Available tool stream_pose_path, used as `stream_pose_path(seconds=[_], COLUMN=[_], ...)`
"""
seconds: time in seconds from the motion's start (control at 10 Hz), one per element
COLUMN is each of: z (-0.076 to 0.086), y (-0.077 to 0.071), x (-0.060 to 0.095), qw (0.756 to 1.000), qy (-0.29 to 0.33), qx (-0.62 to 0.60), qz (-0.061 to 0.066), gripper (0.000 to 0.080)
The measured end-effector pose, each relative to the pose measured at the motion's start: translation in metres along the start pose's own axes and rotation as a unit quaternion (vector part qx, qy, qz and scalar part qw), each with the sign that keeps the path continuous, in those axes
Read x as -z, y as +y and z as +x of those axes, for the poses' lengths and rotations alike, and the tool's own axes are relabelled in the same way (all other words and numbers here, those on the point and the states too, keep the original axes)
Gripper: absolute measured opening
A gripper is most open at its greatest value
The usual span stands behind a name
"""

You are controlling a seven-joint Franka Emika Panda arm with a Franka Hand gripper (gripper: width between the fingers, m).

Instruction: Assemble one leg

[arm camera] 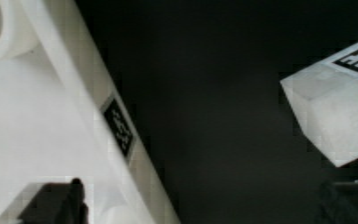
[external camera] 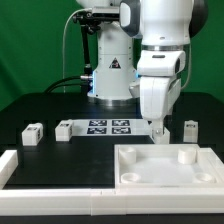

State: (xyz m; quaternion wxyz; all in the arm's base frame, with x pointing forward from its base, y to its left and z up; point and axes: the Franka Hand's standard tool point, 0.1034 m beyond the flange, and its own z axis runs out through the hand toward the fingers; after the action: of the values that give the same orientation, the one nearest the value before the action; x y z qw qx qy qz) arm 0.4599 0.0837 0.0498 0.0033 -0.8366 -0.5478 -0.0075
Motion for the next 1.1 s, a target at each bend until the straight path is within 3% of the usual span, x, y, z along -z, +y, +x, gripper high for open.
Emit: stream_pose_path(seconds=[0.4, 0.5, 0.8, 0.9, 1.1], z=[0.002, -0.001, 0.008, 0.013, 0.027], y=[-0.002, -0.011, -0.040, -0.049, -0.067], x=[-0.001, -0.004, -0.011, -0.012, -0.012], qw=[0.981, 0.949, 0.861, 0.845, 0.846], qy=[0.003, 0.009, 0.002, -0.001, -0.004], qx=[-0.194, -0.314, -0.508, -0.534, -0.531], qz=[0.005, 0.012, 0.031, 0.034, 0.038], gripper=[0.0649, 0.0649, 0.0649, 0.0649, 0.0649])
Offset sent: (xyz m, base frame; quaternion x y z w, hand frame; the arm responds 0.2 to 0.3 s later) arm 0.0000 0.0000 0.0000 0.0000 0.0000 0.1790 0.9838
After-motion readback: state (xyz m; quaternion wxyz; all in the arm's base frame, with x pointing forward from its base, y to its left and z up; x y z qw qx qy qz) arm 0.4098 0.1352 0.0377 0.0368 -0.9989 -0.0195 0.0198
